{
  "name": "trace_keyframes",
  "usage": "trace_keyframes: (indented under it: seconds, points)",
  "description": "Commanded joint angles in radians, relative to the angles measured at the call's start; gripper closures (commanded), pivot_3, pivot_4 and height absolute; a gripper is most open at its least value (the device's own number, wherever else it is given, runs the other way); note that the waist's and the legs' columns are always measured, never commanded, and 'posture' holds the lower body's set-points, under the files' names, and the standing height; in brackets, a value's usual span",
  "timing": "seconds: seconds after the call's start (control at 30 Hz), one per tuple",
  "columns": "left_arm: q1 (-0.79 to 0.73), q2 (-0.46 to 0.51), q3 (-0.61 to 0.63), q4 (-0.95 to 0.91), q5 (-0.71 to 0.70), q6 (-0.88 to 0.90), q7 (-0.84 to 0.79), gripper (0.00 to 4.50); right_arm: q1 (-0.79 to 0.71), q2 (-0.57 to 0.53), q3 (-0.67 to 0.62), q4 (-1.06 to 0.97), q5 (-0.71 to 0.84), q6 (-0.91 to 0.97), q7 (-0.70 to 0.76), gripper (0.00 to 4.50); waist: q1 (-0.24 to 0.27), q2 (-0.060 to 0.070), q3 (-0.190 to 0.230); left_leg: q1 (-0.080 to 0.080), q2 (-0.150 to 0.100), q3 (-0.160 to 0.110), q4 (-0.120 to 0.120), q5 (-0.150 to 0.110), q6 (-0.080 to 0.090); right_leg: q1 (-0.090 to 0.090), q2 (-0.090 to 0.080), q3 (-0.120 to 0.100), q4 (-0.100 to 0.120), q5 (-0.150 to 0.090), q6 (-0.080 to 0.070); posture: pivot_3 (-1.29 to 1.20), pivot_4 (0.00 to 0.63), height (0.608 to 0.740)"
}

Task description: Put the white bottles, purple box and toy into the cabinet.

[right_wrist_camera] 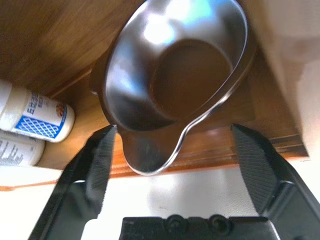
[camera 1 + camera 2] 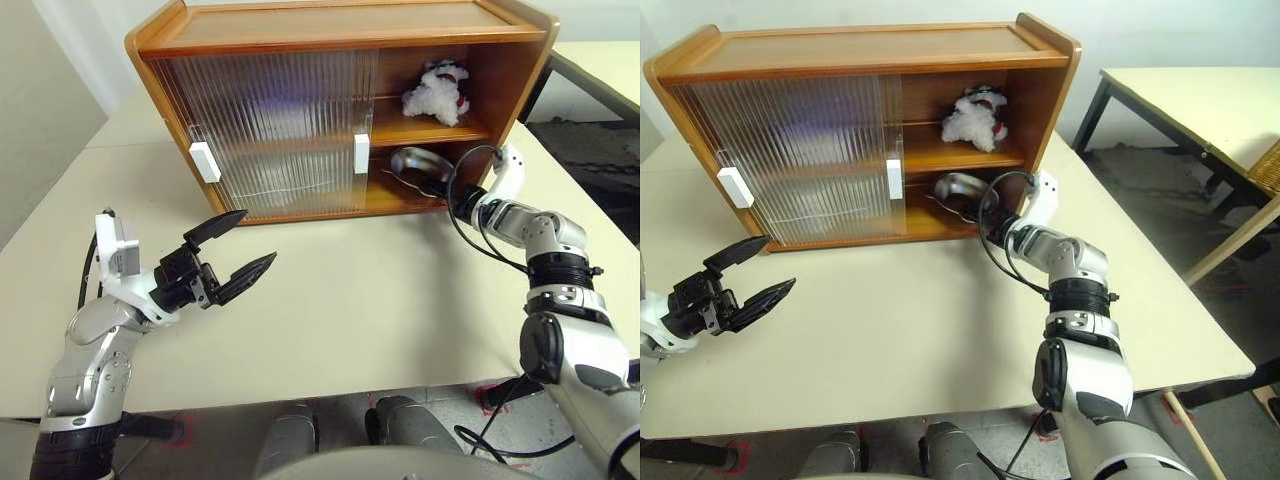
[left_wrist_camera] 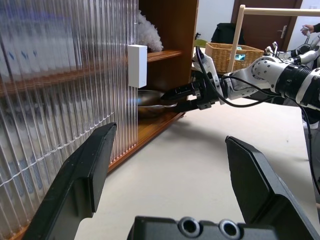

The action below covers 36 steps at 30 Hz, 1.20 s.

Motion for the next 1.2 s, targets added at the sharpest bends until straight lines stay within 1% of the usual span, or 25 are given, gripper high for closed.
trace_keyframes:
  seconds: [0.03,0.23,0.3,0.33,0.37,0.43,0.6,0.63,0.7,0.77,0.87,0.93,1.03,1.13,1.2]
  points:
    - [-0.002,0.008,-0.003,-0.004,0.001,0.010,-0.004,0.00,0.022,-0.038,0.030,-0.043,-0.006,0.050,0.041,0.02,0.001,0.000,0.000,-0.001,0.000,0.000,0.000,0.000,0.000,-0.001,0.000,0.000,0.000,0.000,0.000,-0.11,0.051,0.740]
    - [0.001,0.008,0.000,-0.003,0.001,0.009,-0.006,0.00,0.075,-0.163,0.139,-0.175,0.015,0.156,0.258,0.02,0.004,0.000,0.000,-0.004,-0.001,0.001,0.001,0.000,0.000,-0.002,0.000,0.000,-0.001,-0.001,0.002,-0.11,0.046,0.740]
    - [0.001,0.007,-0.001,-0.002,0.001,0.009,-0.005,0.00,0.155,-0.264,0.218,-0.323,0.067,0.166,0.499,0.02,0.004,0.000,0.000,-0.004,-0.001,0.001,0.001,0.000,0.000,-0.002,0.000,0.000,-0.001,-0.001,0.002,-0.10,0.043,0.740]
    - [0.000,0.006,-0.001,0.001,0.002,0.007,-0.005,0.00,0.193,-0.319,0.252,-0.373,0.071,0.158,0.587,0.02,0.007,0.000,0.000,-0.004,-0.001,0.002,0.001,0.000,0.000,-0.002,0.001,0.000,-0.001,-0.002,0.003,-0.10,0.038,0.740]
    - [0.000,0.005,-0.002,0.002,0.003,0.006,-0.005,0.00,0.220,-0.364,0.278,-0.402,0.073,0.146,0.659,0.02,0.007,0.000,0.000,-0.004,-0.003,0.004,0.002,0.000,0.000,0.000,0.002,-0.001,-0.001,-0.005,0.009,-0.11,0.035,0.740]
    - [-0.003,0.003,-0.004,0.007,0.004,0.004,-0.007,0.00,0.238,-0.413,0.296,-0.417,0.080,0.135,0.735,0.02,0.008,0.000,0.000,-0.004,-0.006,0.008,0.005,-0.001,-0.001,0.002,0.002,-0.001,-0.001,-0.011,0.017,-0.11,0.035,0.740]
    - [-0.019,0.002,-0.011,0.020,0.008,0.003,-0.011,0.00,0.246,-0.454,0.318,-0.494,0.115,0.140,0.849,0.02,-0.001,-0.001,0.001,0.003,-0.006,0.006,0.008,-0.001,-0.001,0.009,0.002,0.003,-0.001,-0.010,0.018,-0.12,0.028,0.740]
    - [-0.022,0.002,-0.011,0.023,0.008,0.002,-0.012,0.00,0.248,-0.449,0.323,-0.518,0.129,0.144,0.870,0.20,-0.002,-0.001,0.001,0.006,-0.006,0.006,0.009,0.000,-0.001,0.012,0.002,0.003,-0.001,-0.013,0.014,-0.12,0.028,0.740]
    - [-0.025,0.003,-0.011,0.024,0.008,0.003,-0.014,0.00,0.237,-0.432,0.331,-0.544,0.148,0.170,0.874,0.60,-0.003,-0.002,0.001,0.012,-0.007,0.006,0.009,0.000,-0.001,0.018,0.001,0.003,-0.001,-0.014,0.011,-0.11,0.028,0.740]
    - [-0.025,0.003,-0.009,0.024,0.009,0.003,-0.014,0.00,0.207,-0.371,0.301,-0.568,0.191,0.205,0.827,1.37,-0.006,-0.003,0.001,0.014,-0.007,0.005,0.009,0.000,-0.001,0.020,0.002,0.003,-0.001,-0.014,0.011,-0.11,0.027,0.740]
    - [-0.020,0.003,-0.005,0.019,0.008,0.002,-0.011,0.00,0.181,-0.252,0.269,-0.630,0.232,0.200,0.734,2.51,-0.012,-0.002,0.001,0.014,-0.006,0.004,0.008,0.000,-0.001,0.018,0.002,0.003,-0.001,-0.013,0.009,-0.10,0.029,0.740]
    - [-0.013,0.001,-0.003,0.016,0.009,0.001,-0.009,0.00,0.174,-0.185,0.282,-0.662,0.206,0.152,0.663,3.29,-0.010,-0.002,0.001,0.014,-0.005,0.003,0.008,0.000,-0.001,0.018,0.002,0.002,-0.001,-0.013,0.008,-0.10,0.029,0.740]
    - [-0.006,-0.004,-0.004,0.010,0.010,-0.002,-0.003,0.00,0.145,-0.077,0.289,-0.652,0.148,0.041,0.552,4.47,-0.007,-0.002,0.001,0.013,-0.005,0.001,0.006,0.000,-0.001,0.017,0.002,0.001,-0.001,-0.013,0.007,-0.09,0.032,0.740]
    - [-0.003,-0.006,-0.005,0.007,0.010,-0.003,0.001,0.00,0.129,-0.016,0.303,-0.644,0.117,-0.018,0.494,4.47,0.000,-0.002,0.001,0.011,-0.005,-0.001,0.005,-0.001,-0.001,0.015,0.001,0.000,-0.001,-0.011,0.011,-0.08,0.035,0.740]
    - [-0.002,-0.007,-0.004,0.006,0.011,-0.004,0.004,0.00,0.130,0.023,0.320,-0.651,0.103,-0.040,0.461,4.47,0.005,-0.003,0.001,0.011,-0.005,-0.002,0.004,-0.001,0.000,0.014,0.000,0.000,-0.001,-0.007,0.005,-0.08,0.035,0.740]
